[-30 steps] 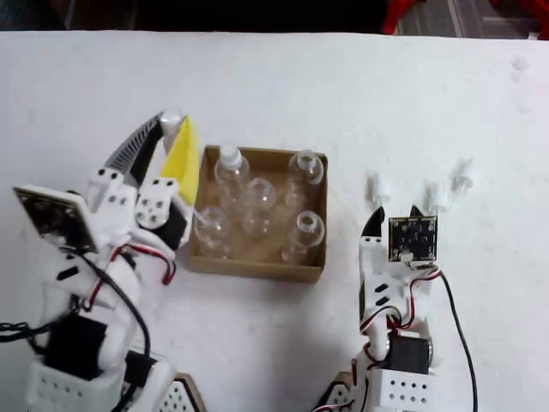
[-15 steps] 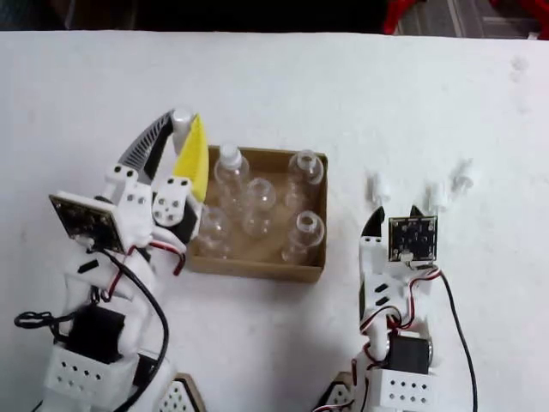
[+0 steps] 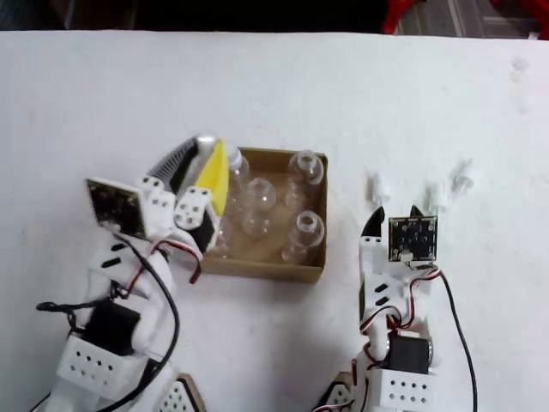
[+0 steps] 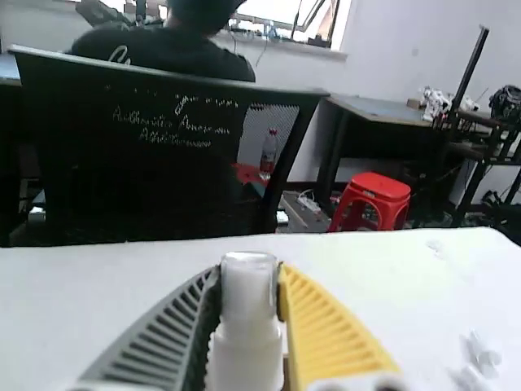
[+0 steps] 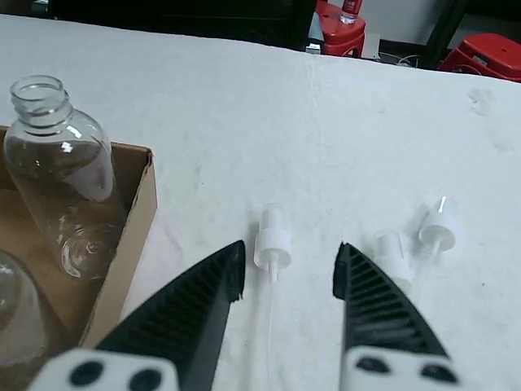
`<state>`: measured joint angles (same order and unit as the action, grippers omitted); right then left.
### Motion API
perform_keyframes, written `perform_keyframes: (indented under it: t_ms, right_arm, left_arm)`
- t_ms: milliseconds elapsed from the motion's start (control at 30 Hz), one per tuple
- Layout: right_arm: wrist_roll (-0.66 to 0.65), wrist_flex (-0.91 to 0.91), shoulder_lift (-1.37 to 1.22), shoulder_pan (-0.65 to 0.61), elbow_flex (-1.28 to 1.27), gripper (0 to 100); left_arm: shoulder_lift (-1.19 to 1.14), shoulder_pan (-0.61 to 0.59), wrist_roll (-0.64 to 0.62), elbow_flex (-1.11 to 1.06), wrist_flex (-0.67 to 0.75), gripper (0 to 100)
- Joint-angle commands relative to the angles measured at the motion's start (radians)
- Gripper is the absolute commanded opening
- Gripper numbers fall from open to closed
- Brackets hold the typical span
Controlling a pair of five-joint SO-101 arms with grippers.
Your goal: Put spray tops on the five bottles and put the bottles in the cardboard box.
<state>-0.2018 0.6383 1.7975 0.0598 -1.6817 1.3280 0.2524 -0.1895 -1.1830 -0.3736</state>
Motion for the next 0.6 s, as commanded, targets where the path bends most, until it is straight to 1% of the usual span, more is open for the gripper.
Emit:
perform_keyframes:
  t_ms: [0, 133, 333, 433, 567]
  right_arm:
    - [-0.012, -0.005, 0.004, 0.001, -0.009, 15.9]
    - [-0.012, -0.005, 0.004, 0.001, -0.009, 15.9]
    - [-0.012, -0.005, 0.004, 0.001, -0.009, 15.9]
    - [-0.012, -0.005, 0.004, 0.001, -0.009, 15.9]
    - [-0.012, -0.005, 0.004, 0.001, -0.009, 15.9]
  left_arm:
    - [0.01, 0.01, -0.014, -0.055, 0.009, 2]
    - [0.01, 0.008, -0.014, -0.118, 0.009, 2]
    - [0.031, 0.007, -0.014, -0.133, 0.002, 2]
    - [0.093, 0.007, -0.014, -0.17, 0.008, 2]
    - [0.242, 0.012, -0.014, -0.276, 0.008, 2]
